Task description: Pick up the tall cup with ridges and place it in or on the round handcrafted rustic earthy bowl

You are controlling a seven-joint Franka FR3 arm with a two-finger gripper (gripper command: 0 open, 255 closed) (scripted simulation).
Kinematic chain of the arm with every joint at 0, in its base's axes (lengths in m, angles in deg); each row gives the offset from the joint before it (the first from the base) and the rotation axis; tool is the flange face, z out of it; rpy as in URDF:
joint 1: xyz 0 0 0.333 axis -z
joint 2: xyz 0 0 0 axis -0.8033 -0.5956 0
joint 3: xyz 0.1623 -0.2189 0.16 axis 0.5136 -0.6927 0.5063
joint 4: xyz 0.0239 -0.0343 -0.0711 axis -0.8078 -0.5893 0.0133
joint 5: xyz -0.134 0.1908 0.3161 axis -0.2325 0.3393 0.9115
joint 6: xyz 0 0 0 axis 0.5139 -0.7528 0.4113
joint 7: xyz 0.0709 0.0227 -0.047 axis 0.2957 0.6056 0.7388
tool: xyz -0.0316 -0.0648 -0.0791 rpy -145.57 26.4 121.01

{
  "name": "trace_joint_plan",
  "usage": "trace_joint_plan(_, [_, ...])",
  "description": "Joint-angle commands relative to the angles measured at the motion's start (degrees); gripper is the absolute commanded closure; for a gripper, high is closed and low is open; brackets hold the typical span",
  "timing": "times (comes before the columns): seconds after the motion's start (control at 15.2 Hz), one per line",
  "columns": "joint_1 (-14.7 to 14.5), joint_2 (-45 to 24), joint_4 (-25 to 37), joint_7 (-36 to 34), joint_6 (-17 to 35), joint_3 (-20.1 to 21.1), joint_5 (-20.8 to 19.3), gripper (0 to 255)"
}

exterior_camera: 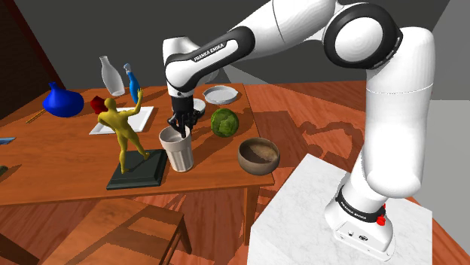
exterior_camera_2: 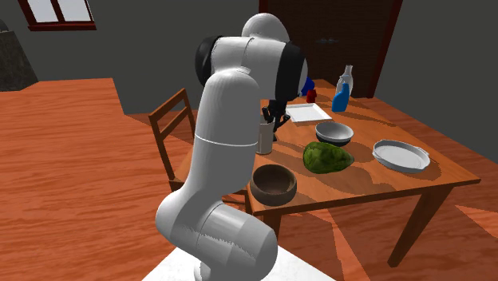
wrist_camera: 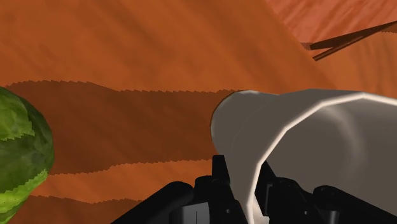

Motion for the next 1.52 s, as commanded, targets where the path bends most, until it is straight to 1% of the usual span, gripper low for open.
trace_joint_plan(0.0, [-0.02, 0.33, 0.64, -0.1, -1.04, 0.04, 0.02, 255])
trace_joint_plan(0.73, [0.09, 2.6, 6.02, -0.68, -8.63, 0.15, 0.15, 255])
trace_joint_plan(1.45, [0.07, 3.42, 13.33, -1.41, -16.73, 0.22, 0.1, 255])
